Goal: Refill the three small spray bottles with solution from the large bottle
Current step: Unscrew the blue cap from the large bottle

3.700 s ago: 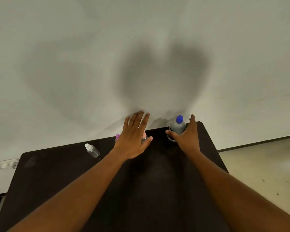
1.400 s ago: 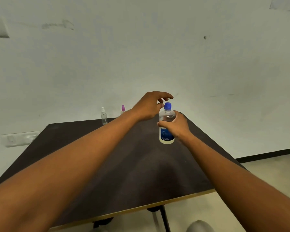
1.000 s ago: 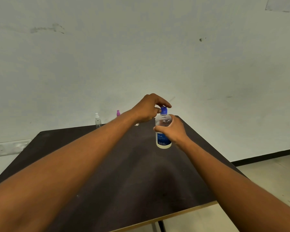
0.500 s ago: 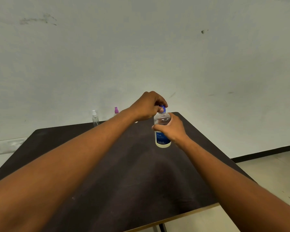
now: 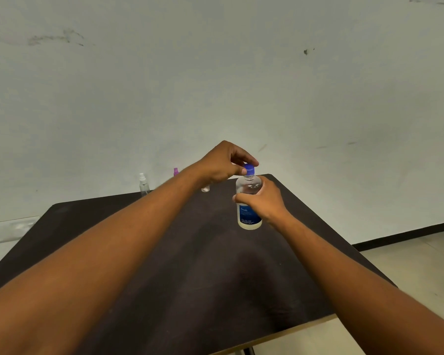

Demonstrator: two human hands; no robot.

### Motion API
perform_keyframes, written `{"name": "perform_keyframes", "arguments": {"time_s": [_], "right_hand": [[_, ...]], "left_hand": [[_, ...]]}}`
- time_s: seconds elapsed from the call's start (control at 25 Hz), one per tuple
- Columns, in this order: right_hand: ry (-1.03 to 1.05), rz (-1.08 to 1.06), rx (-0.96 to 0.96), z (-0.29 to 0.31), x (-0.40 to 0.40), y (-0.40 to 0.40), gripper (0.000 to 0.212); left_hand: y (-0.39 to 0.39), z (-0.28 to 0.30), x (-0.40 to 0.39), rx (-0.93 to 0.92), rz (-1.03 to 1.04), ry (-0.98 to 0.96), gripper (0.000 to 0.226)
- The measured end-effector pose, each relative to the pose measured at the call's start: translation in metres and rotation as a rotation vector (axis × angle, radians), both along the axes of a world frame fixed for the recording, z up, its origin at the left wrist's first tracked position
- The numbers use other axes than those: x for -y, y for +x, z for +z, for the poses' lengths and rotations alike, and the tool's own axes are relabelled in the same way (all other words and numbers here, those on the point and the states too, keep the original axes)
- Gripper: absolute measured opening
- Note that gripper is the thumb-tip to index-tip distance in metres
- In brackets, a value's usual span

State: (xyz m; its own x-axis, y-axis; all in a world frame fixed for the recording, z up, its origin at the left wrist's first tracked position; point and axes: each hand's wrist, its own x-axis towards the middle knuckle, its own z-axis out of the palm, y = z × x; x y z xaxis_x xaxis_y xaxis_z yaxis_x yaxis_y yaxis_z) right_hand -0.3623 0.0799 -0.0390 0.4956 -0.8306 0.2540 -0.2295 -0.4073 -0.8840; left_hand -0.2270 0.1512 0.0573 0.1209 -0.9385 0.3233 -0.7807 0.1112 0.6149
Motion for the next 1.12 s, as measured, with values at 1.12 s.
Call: {"name": "perform_keyframes", "arguments": {"time_s": [1.12], "right_hand": [[0.044,-0.032,0.057,-0.017,0.014,-0.01,0.053]], "left_hand": [[-0.021,-0.034,0.039,-0.34,0.167,-0.257,0.027]]}}
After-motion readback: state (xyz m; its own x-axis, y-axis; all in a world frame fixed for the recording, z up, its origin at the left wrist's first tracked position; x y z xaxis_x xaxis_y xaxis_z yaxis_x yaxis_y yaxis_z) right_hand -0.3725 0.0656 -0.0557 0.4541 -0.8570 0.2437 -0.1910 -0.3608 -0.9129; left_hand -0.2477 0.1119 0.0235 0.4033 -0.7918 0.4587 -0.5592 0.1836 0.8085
